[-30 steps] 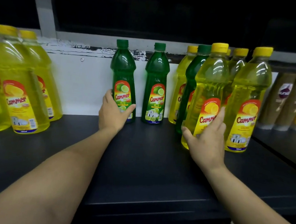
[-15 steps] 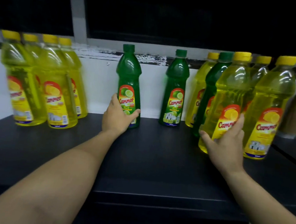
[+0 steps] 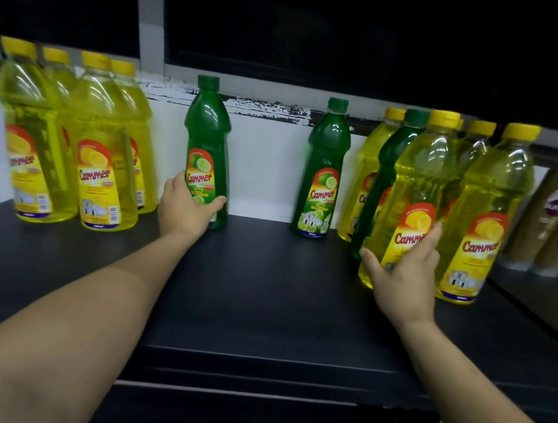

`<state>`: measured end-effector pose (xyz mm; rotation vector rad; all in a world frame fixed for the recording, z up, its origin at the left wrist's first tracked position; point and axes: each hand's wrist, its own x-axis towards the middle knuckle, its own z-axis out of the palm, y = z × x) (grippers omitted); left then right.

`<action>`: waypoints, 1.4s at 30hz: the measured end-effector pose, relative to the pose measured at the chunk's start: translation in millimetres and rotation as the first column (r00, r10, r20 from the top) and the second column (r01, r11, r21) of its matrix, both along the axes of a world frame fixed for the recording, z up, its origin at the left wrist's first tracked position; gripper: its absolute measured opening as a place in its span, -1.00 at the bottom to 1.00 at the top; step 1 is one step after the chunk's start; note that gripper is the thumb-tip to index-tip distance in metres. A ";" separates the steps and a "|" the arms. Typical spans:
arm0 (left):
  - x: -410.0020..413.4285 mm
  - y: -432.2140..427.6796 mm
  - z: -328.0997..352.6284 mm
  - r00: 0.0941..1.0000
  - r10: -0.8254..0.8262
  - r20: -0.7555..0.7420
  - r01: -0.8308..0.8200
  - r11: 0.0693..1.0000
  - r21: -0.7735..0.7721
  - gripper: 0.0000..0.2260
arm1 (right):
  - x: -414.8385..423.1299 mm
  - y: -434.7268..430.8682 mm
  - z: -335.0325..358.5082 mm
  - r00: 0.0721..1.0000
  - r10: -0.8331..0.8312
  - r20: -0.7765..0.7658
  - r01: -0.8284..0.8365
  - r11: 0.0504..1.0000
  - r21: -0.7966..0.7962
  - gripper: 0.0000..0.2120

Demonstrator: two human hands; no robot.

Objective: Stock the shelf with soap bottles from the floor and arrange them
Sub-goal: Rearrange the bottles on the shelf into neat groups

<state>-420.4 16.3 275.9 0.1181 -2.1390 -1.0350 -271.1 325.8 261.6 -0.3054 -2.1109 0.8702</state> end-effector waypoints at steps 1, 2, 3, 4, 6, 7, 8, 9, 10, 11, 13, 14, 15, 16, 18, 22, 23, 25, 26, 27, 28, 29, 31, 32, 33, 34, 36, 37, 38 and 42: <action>-2.7 -0.2 1.0 1.000 0.010 0.003 -0.010 1.000 0.015 -0.33 | -0.4 0.4 -0.2 1.000 0.000 -0.003 0.000 1.000 0.003 0.10; -6.5 -0.9 1.5 1.000 0.015 0.006 -0.015 1.000 0.020 -0.32 | -1.0 0.9 -0.3 1.000 0.000 -0.002 0.000 1.000 0.003 0.10; -9.9 -2.3 1.8 1.000 0.015 0.011 -0.015 1.000 0.019 -0.32 | -1.6 1.2 -0.3 1.000 -0.001 0.001 0.001 1.000 0.001 0.10; -13.7 -3.9 1.8 1.000 0.012 0.016 -0.012 1.000 0.015 -0.33 | -2.3 1.2 -0.3 1.000 -0.003 0.005 0.003 1.000 0.000 0.10; -20.8 -8.1 1.5 1.000 0.002 0.016 -0.002 1.000 0.003 -0.34 | -3.2 1.4 -0.5 1.000 -0.008 0.004 0.008 1.000 0.006 0.10; -23.0 -9.0 1.0 1.000 -0.001 0.016 0.001 1.000 -0.003 -0.35 | -3.0 1.4 -0.3 1.000 -0.011 0.002 0.011 1.000 0.009 0.10; -24.7 -9.6 0.7 1.000 -0.001 0.015 0.001 1.000 -0.009 -0.36 | -2.8 1.2 -0.2 1.000 -0.014 0.001 0.014 1.000 0.009 0.10; -25.1 -9.8 0.7 1.000 -0.001 0.014 0.002 1.000 -0.014 -0.36 | -3.0 1.2 -0.4 1.000 -0.017 0.001 0.017 1.000 0.011 0.10; -25.1 -9.5 0.5 1.000 -0.003 0.017 0.003 1.000 -0.016 -0.36 | -3.1 1.6 -1.0 1.000 -0.021 0.003 0.021 1.000 0.013 0.09; -24.3 -8.4 0.5 1.000 -0.005 0.018 0.006 1.000 -0.017 -0.35 | -2.9 1.9 -1.6 1.000 -0.025 0.005 0.025 1.000 0.013 0.09; -21.6 -6.9 -0.3 1.000 -0.003 0.020 0.003 1.000 -0.012 -0.33 | -2.4 2.0 -1.6 1.000 -0.023 0.006 0.023 1.000 0.007 0.09; -19.8 -6.6 -1.2 1.000 0.001 0.022 -0.001 1.000 -0.008 -0.32 | -2.1 1.7 -1.3 1.000 -0.021 0.006 0.021 1.000 0.004 0.09; -18.2 -6.4 -2.6 1.000 0.002 0.026 -0.002 1.000 -0.006 -0.31 | -1.7 1.8 -1.1 1.000 -0.022 0.005 0.022 1.000 -0.001 0.09; -17.1 -6.5 -4.7 0.999 -0.001 0.040 0.001 1.000 -0.006 -0.30 | -0.8 1.8 -0.6 1.000 -0.023 0.006 0.024 1.000 -0.007 0.09; -11.0 -6.2 -7.7 0.996 -0.006 0.089 0.007 1.000 -0.011 -0.32 | 1.2 1.3 0.1 1.000 -0.019 0.015 0.020 0.999 -0.025 0.10; 18.2 -4.6 -7.6 0.995 0.012 0.095 -0.009 0.999 -0.038 -0.24 | 6.9 -1.0 4.7 0.999 0.008 0.047 -0.004 0.997 -0.083 0.09; 29.2 -4.1 -7.1 0.997 0.020 0.074 -0.016 0.999 -0.050 -0.22 | 9.5 -2.0 7.0 0.998 0.015 0.054 -0.010 0.995 -0.099 0.08; 52.0 -2.5 -6.3 1.000 0.005 0.014 -0.004 0.996 -0.086 -0.25 | 14.9 -3.8 11.7 0.997 0.025 0.070 -0.016 0.992 -0.126 0.08; 62.5 -1.7 -6.9 1.000 -0.026 -0.010 0.024 0.993 -0.114 -0.29 | 17.5 -4.8 13.1 0.997 0.029 0.078 -0.018 0.991 -0.136 0.08; 73.3 0.1 -7.2 0.998 -0.067 -0.021 0.064 0.988 -0.144 -0.33 | 19.6 -5.9 13.9 0.996 0.032 0.088 -0.019 0.990 -0.143 0.08; 82.8 2.4 -8.2 0.993 -0.119 -0.011 0.115 0.980 -0.162 -0.37 | 21.8 -7.1 14.0 0.994 0.034 0.101 -0.020 0.989 -0.144 0.08; 92.1 5.1 -8.9 0.983 -0.179 0.024 0.181 0.970 -0.164 -0.41 | 23.6 -8.7 14.3 0.993 0.040 0.113 -0.024 0.990 -0.140 0.08; 109.3 11.5 -10.4 0.936 -0.321 0.145 0.339 0.932 -0.127 -0.45 | 27.8 -11.6 14.1 0.989 0.067 0.129 -0.050 0.990 -0.132 0.08; 117.4 15.1 -10.3 0.899 -0.388 0.204 0.414 0.904 -0.107 -0.46 | 30.1 -13.0 13.8 0.986 0.090 0.138 -0.072 0.989 -0.133 0.09; 124.6 18.6 -9.9 0.861 -0.445 0.246 0.476 0.876 -0.083 -0.49 | 32.7 -14.2 13.2 0.982 0.113 0.154 -0.093 0.987 -0.133 0.09; 131.3 22.4 -9.1 0.831 -0.489 0.264 0.518 0.854 -0.052 -0.53 | 35.2 -15.0 12.4 0.976 0.134 0.170 -0.112 0.985 -0.132 0.08; 143.4 31.2 -7.0 0.797 -0.550 0.251 0.558 0.829 0.044 -0.61 | 39.7 -16.7 10.8 0.967 0.172 0.186 -0.146 0.979 -0.143 0.05; 148.6 35.7 -6.5 0.782 -0.578 0.233 0.572 0.814 0.098 -0.64 | 42.2 -18.7 10.4 0.964 0.192 0.184 -0.164 0.974 -0.156 0.03; 152.3 39.8 -6.1 0.766 -0.607 0.212 0.589 0.794 0.146 -0.65 | 44.7 -21.5 10.4 0.960 0.214 0.180 -0.183 0.968 -0.174 0.02; 164.8 50.6 -5.8 0.681 -0.703 0.203 0.669 0.711 0.218 -0.63 | 56.4 -37.0 11.4 0.921 0.349 0.171 -0.312 0.926 -0.211 -0.06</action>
